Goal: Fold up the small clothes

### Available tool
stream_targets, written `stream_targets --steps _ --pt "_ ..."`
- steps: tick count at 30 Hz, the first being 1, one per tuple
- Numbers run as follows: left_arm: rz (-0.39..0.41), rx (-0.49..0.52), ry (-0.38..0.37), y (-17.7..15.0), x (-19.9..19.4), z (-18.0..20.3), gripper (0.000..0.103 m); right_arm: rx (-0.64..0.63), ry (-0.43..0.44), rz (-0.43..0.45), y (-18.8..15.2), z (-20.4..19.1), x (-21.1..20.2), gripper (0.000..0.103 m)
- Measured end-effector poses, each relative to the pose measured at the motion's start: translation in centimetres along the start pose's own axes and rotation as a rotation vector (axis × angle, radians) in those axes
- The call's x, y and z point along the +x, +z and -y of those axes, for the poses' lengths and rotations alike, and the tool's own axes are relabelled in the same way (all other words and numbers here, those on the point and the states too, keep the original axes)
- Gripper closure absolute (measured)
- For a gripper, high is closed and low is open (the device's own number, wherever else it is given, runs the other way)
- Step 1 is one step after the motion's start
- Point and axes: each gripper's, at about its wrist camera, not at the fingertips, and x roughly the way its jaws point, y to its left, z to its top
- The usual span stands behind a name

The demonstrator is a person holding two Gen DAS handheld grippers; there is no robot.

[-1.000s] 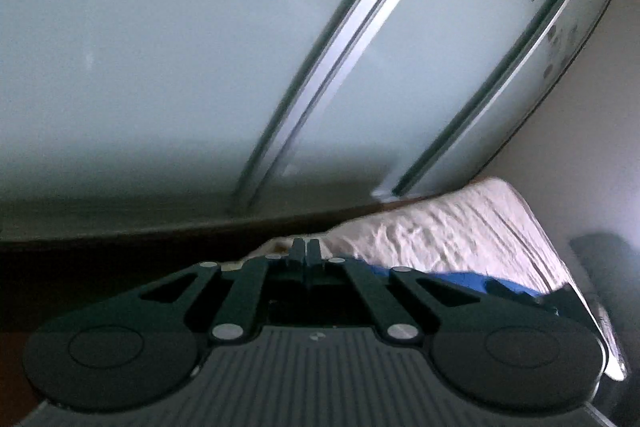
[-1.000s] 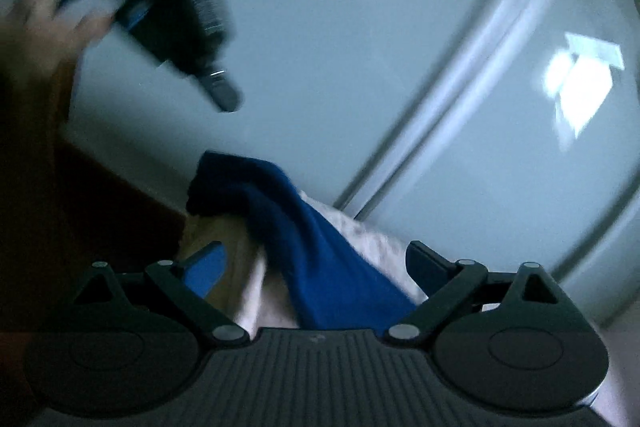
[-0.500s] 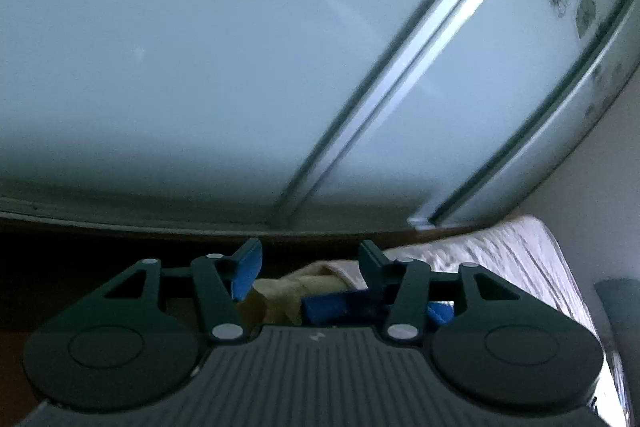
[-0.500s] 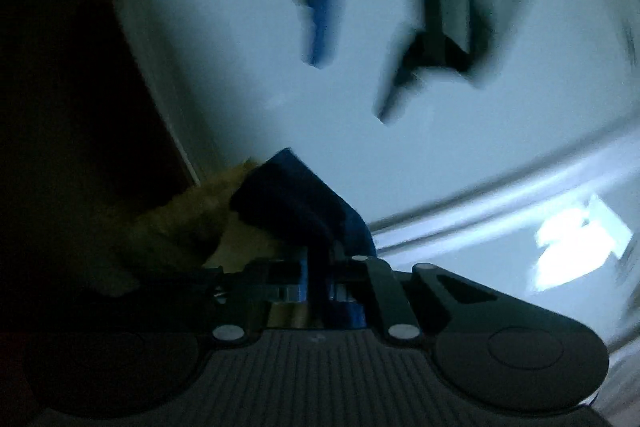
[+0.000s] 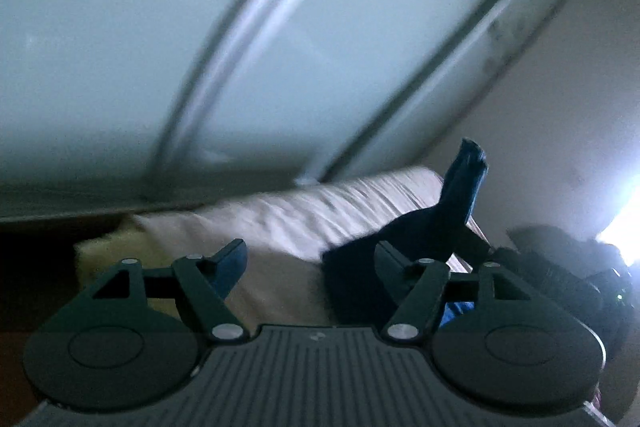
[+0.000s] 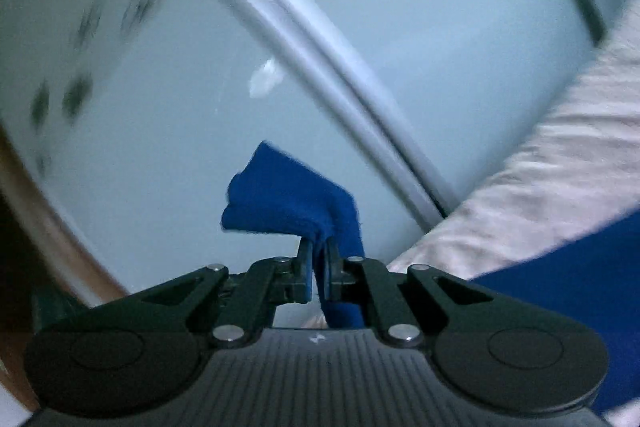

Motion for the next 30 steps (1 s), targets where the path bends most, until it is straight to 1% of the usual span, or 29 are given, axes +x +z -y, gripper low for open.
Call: stream_targets --steps 3,6,10,12,15,16,17,18,20,23,27,28,30 --pt "-0.057 0.034 -0.017 -1.1 2.7 2.5 0.032 0.053 -0.026 0.076 1.2 2.5 -4.8 0.098" --pt "-0.088 0.095 -0.024 -2.4 4.5 4.6 0.032 0.061 -0.072 0.15 1.5 3.4 -8.8 0.098" --pt "-0.148 0.191 -0.091 -4.4 6.6 8.5 0.03 0.069 -0.133 0.228 2.1 5.0 -13.2 0.098" --pt "-0.169 0.296 -0.107 -5.7 7.5 10.7 0.028 0.064 -0.182 0.225 2.0 6.2 -14.0 0.098" --pt "-0.177 0.414 -0.095 -7.6 8.6 12.4 0.026 0.057 -0.297 0.156 0.8 6.4 -14.8 0.094" --pt "-0.182 0.44 -0.088 -8.1 8.9 12.7 0.026 0.057 -0.329 0.127 -0.1 6.9 -15.0 0.093" --pt "-0.185 0.457 -0.074 -8.5 9.2 12.8 0.025 0.069 -0.343 0.101 -0.5 7.2 -14.8 0.08" --pt "-0.187 0.466 -0.056 -8.8 9.6 12.8 0.025 0.095 -0.351 0.079 -0.9 7.6 -14.5 0.055" --pt "-0.201 0.461 -0.033 -8.8 10.1 12.3 0.025 0.137 -0.339 0.069 -1.5 8.7 -13.9 0.025" --pt "-0.225 0.429 -0.013 -8.7 10.6 11.6 0.025 0.218 -0.295 0.049 -1.4 10.3 -11.8 0.025" --pt "-0.25 0.422 0.001 -8.9 11.4 11.0 0.025 0.332 -0.289 0.061 -1.7 12.6 -9.6 0.025" --pt "-0.251 0.426 0.002 -9.0 11.5 11.0 0.025 0.335 -0.299 0.063 -1.6 12.4 -9.0 0.025" --pt "-0.249 0.45 0.009 -9.4 11.6 11.2 0.025 0.297 -0.38 0.059 -0.8 11.9 -7.2 0.025"
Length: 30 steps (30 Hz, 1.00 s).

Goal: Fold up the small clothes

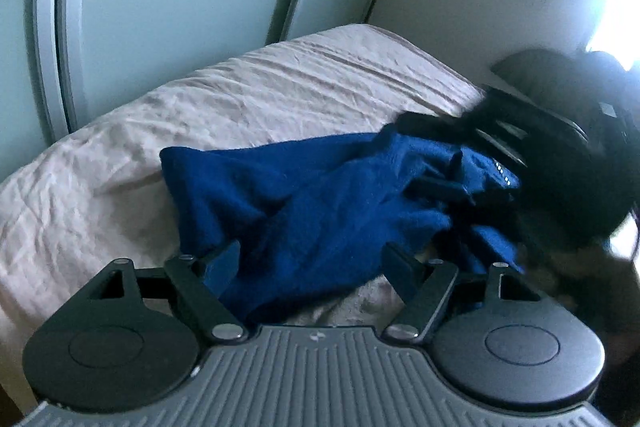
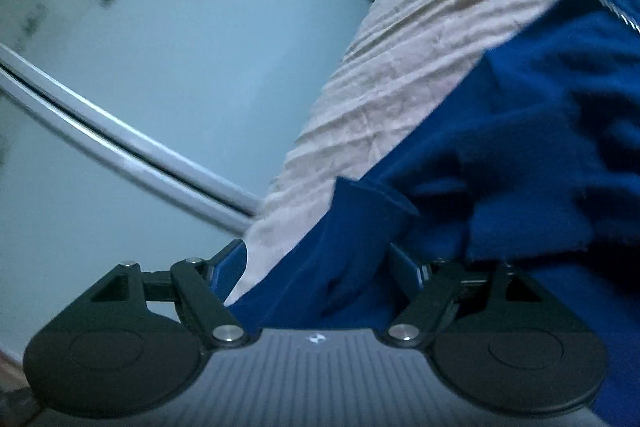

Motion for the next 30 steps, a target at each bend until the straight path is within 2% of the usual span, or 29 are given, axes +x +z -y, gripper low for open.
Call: stream_targets --steps 2,4,5,10,16,20,26,30 --pt "0.003 0.025 0.013 -0.2 0.1 0.4 0.025 -0.069 -0.078 0.021 -0.1 -1.2 1.1 0.027" --pt "0.005 0.035 0.011 -0.2 0.0 0.5 0.024 -0.155 -0.136 0.022 -0.3 -2.2 1.9 0.068" --pt "0.006 0.03 0.005 -0.2 -0.1 0.4 0.024 -0.18 -0.153 0.018 -0.4 -2.4 1.9 0.094" --pt "0.025 -0.035 -0.027 0.4 -0.4 0.0 0.024 -0.218 -0.085 0.108 -0.1 -2.7 -1.8 0.094" --pt "0.032 -0.047 -0.068 1.4 0.4 1.9 0.022 -0.267 -0.131 0.252 2.1 -2.3 -8.0 0.094" --pt "0.006 -0.043 -0.126 1.8 1.5 3.9 0.021 -0.225 -0.178 0.335 2.7 0.1 -12.4 0.094" --pt "0.002 0.036 -0.162 2.1 3.0 8.3 0.02 -0.138 -0.244 0.455 2.7 4.7 -19.0 0.094" --pt "-0.013 0.07 -0.175 2.1 4.2 10.6 0.02 -0.07 -0.27 0.507 2.8 7.8 -22.0 0.094"
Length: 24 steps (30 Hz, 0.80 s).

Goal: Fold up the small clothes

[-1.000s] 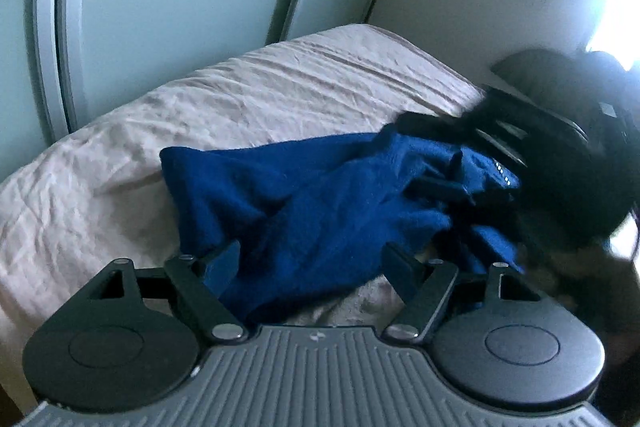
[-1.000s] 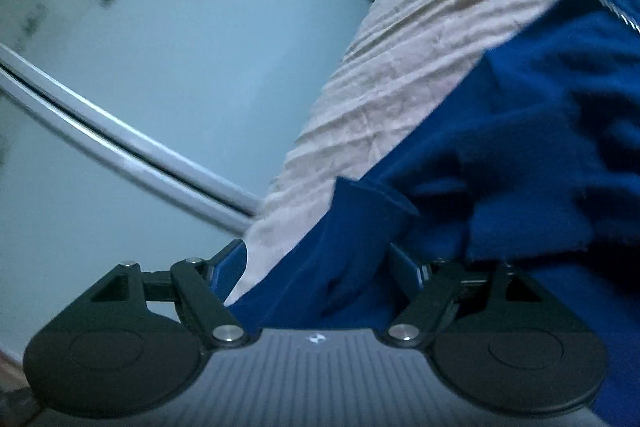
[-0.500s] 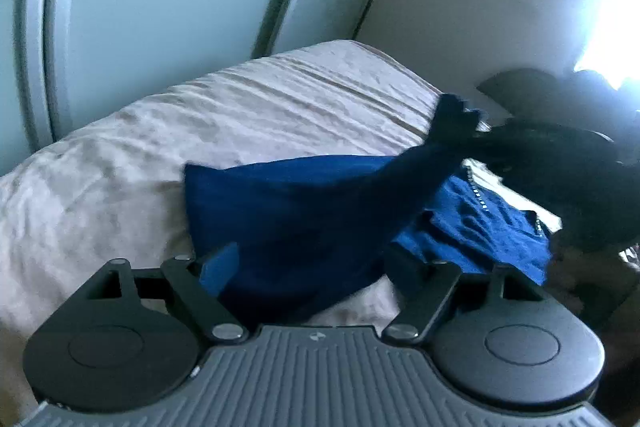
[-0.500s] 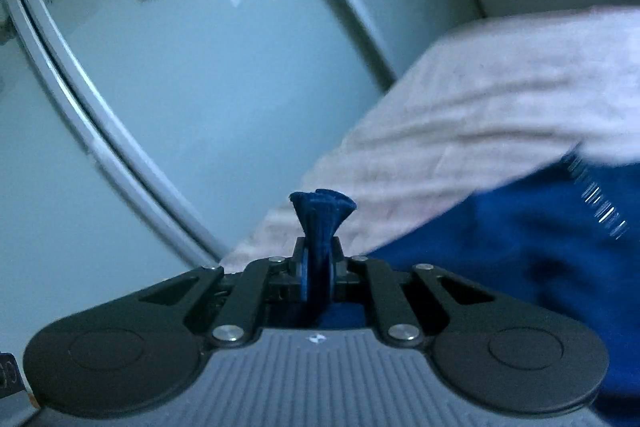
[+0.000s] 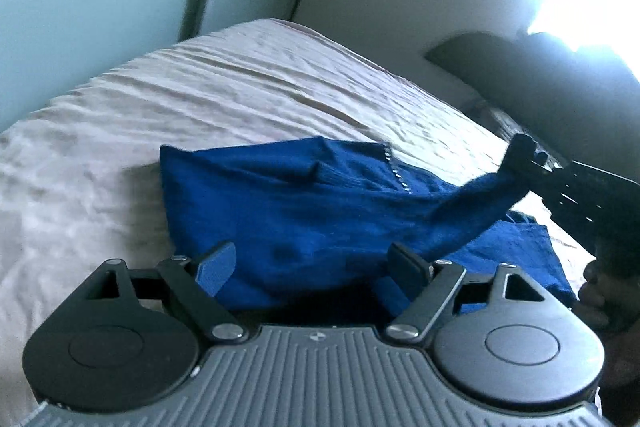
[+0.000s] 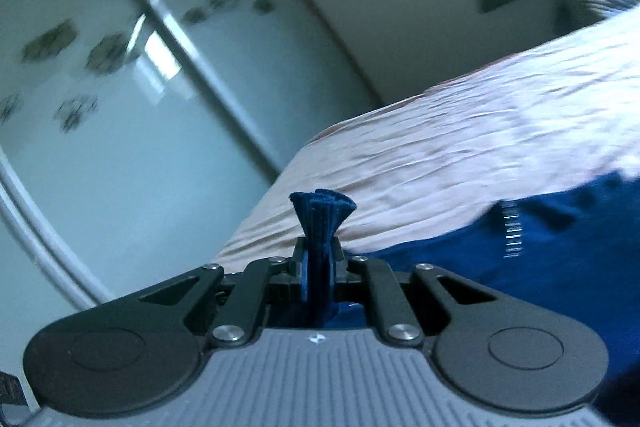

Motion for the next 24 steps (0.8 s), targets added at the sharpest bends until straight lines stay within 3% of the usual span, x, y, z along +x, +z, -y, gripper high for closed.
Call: stream_targets --steps 10,24 --pt "-0.024 0.066 -0.006 0.3 3.0 4.2 0.019 0.08 -0.071 0.065 0.8 6.5 -2.9 0.094" --pt "-0.007 0.188 0.084 -0.6 5.7 7.7 0.014 0.211 -0.096 0.093 1.2 12.2 -4.8 0.094"
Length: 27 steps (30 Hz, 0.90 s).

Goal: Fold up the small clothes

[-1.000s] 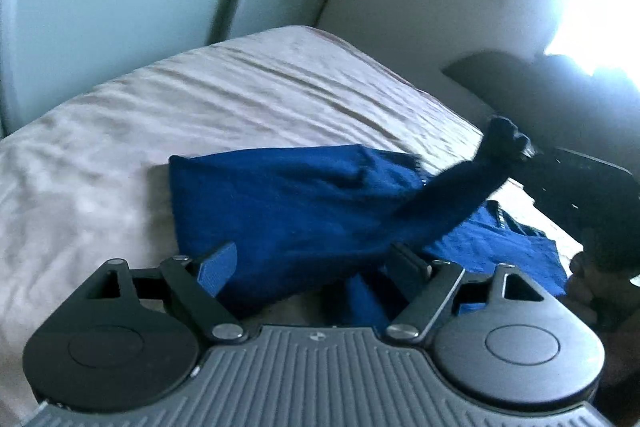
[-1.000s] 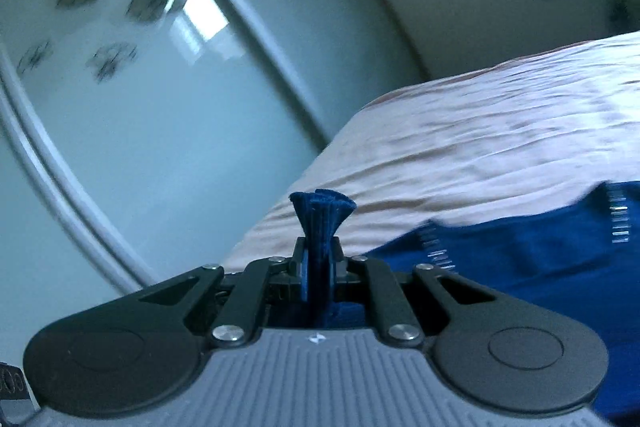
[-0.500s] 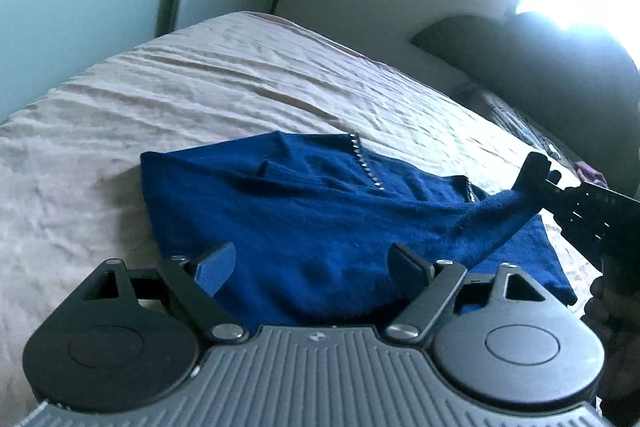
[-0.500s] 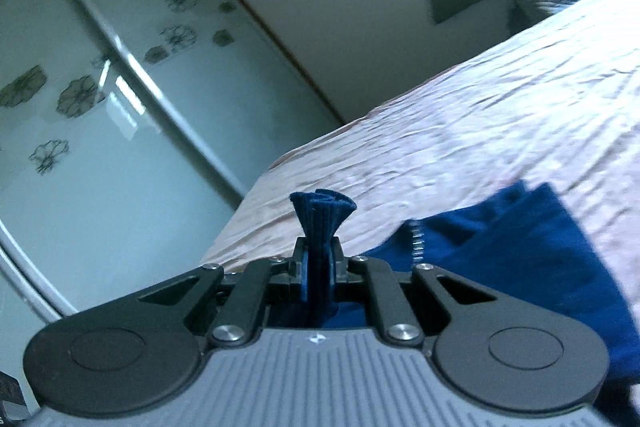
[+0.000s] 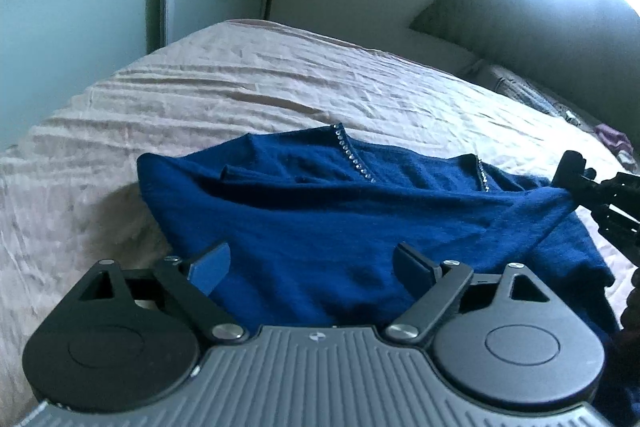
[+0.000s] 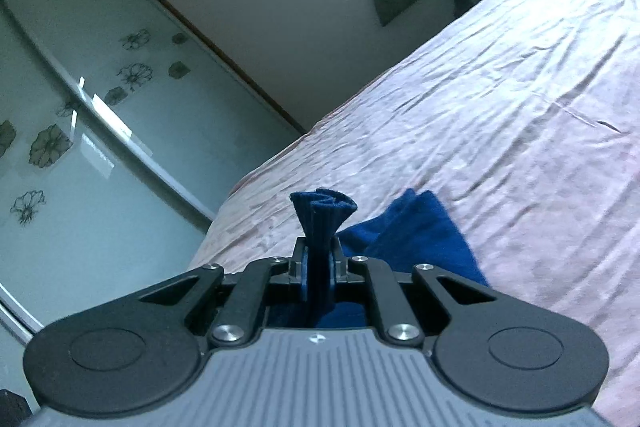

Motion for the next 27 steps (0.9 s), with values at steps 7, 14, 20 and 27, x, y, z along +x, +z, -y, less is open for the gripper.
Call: stream_targets --steps 7,14,20,27 --pt "0.006 0.042 0.018 -0.2 0.6 1.0 0.012 0.028 -0.014 -0.001 0.0 1.2 -0.3 0.093" --pt "0.0 0.071 0.024 -0.7 1.1 1.9 0.01 0.031 -0.03 -0.012 -0.1 2.0 -0.4 0.092" --pt "-0.001 0.098 0.035 -1.2 1.2 2.4 0.009 0.014 -0.043 -0.018 -0.2 2.1 -0.4 0.092" --pt "0.003 0.138 0.037 -1.9 1.4 2.9 0.007 -0.031 -0.214 0.038 0.5 1.8 -2.0 0.067"
